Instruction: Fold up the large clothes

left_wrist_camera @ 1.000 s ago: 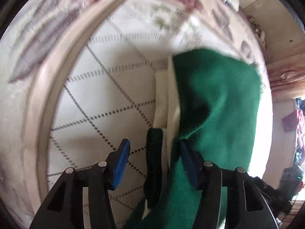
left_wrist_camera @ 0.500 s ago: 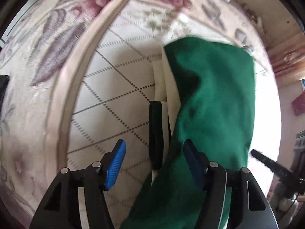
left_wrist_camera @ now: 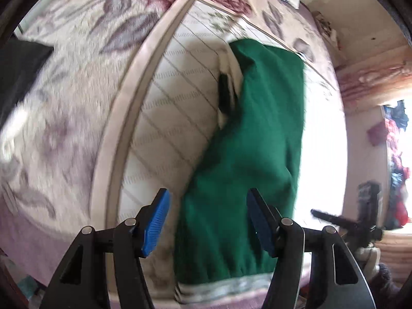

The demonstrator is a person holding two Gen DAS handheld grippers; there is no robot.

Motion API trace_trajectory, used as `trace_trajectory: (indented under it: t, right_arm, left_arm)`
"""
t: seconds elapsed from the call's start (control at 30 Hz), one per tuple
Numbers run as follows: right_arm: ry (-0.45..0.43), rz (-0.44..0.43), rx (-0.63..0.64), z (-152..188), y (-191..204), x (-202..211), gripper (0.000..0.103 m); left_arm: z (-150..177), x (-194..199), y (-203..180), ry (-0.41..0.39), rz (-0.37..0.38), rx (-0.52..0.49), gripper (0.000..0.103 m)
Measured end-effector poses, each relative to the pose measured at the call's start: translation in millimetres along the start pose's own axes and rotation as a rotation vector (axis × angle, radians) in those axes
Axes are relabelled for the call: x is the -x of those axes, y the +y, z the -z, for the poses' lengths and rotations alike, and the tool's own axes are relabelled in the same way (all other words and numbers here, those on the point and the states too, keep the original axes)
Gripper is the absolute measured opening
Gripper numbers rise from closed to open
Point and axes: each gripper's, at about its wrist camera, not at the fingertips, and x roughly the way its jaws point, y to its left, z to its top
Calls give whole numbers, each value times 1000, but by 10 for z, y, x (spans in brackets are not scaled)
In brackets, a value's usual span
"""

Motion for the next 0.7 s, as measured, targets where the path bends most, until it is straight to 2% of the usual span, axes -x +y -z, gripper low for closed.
trace_trajectory:
  t: [0.07, 0.13, 0.2, 0.3, 0.37, 0.4, 0.43, 0.47, 0.5, 0.53, 0.57, 0.7]
  right_arm:
    - [63, 20, -25, 402, -109, 16, 60]
    - [120, 11, -86, 841, -317, -95, 60]
    - [163, -12, -162, 1157, -514, -269, 60]
    - [156, -21, -260, 1524, -809, -552, 60]
    - [194, -23, -345, 1730, -947, -761, 60]
    - [206, -75, -393, 1825, -1051, -854, 60]
    - [195, -149, -429, 1943, -1145, -916, 59]
    - [151, -185, -448, 2001, -1190, -911, 43]
    - [105, -166, -440, 2013, -1191, -856, 24]
    - [84, -132, -423, 2023, -1168, -796, 15]
    - [62, -122, -415, 2048, -1157, -718, 11]
    - [-1, -69, -350, 2108, -973, -393, 8]
  left_arm:
    - [237, 26, 26, 17, -10, 23, 62]
    - [489, -112, 71, 60, -16, 54, 62]
    - [727, -433, 121, 133, -8, 68, 62]
    - [1033, -1032, 257, 267, -31, 89, 62]
    - [1253, -1379, 387, 318, -53, 131, 61]
    - [1319, -1407, 417, 285, -47, 151, 55]
    - [1341, -1369, 405, 245, -21, 156, 44]
    - [1355, -1318, 364, 221, -18, 146, 35]
    - [1366, -1244, 312, 190, -38, 126, 26]
    - [1385, -1157, 253, 162, -47, 115, 24]
    - [1415, -1057, 186, 133, -46, 106, 21]
    - [1506, -693, -67, 62, -43, 70, 18]
